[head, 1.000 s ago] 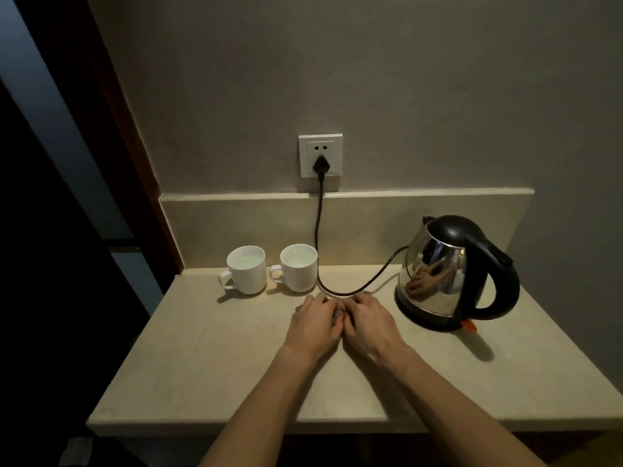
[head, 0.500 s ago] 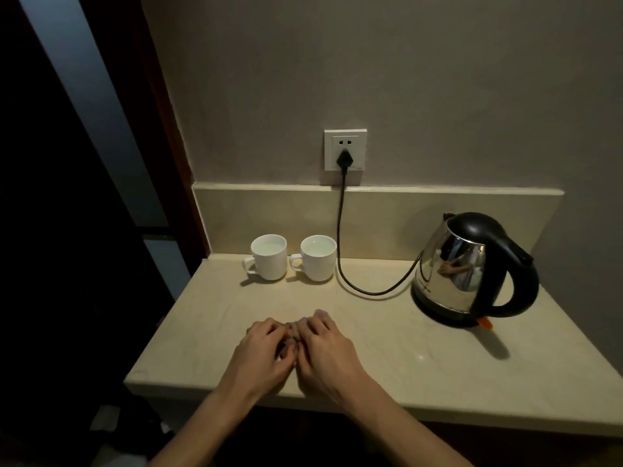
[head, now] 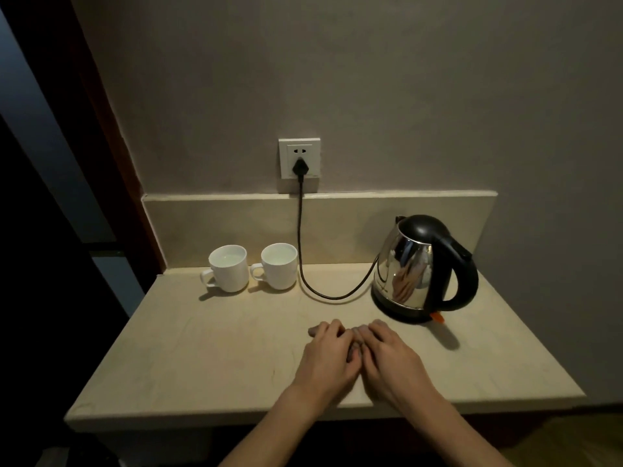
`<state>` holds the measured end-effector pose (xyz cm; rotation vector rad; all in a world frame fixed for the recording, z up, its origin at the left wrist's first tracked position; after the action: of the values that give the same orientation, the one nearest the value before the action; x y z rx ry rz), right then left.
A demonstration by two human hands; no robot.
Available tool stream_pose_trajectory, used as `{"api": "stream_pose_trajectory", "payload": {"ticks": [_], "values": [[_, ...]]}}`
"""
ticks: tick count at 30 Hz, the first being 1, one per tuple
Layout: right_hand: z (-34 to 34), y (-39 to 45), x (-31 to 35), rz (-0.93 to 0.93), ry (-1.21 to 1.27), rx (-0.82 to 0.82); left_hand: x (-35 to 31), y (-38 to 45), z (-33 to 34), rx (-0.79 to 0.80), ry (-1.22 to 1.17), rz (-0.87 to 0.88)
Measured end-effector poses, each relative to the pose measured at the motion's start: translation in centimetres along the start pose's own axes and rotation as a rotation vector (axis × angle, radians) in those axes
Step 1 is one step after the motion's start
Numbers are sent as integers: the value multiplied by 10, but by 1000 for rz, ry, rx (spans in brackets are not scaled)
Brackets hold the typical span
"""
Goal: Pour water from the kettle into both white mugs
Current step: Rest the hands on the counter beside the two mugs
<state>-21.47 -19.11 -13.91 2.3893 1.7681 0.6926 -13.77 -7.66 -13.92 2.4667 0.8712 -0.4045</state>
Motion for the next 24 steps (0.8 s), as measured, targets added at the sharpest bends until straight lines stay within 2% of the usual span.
{"api": "stream_pose_trajectory", "payload": {"ticks": [6, 12, 17, 21, 24], "values": [[12, 50, 17, 24, 37, 9, 32, 39, -2, 17, 89, -24], [43, 74, 93, -72, 38, 151, 97, 24, -51, 11, 118, -140], [77, 67, 165, -321, -92, 165, 141, -32, -102, -14, 134, -244], [64, 41, 183, -402, -7, 65, 145, -71, -110, -49, 131, -232], [47, 11, 165, -430, 91, 15, 123, -88, -97, -83, 97, -152]]}}
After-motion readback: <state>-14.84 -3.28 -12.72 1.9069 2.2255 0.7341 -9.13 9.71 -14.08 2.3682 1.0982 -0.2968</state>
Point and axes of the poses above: each hand's wrist, its own y-axis towards the middle knuckle, its own z-axis out of the palm, x = y × z, the point moved 4 cm from there along y, towards the middle knuckle, and after that the axes turned 5 degrees about -x, right-handed, at the moved point
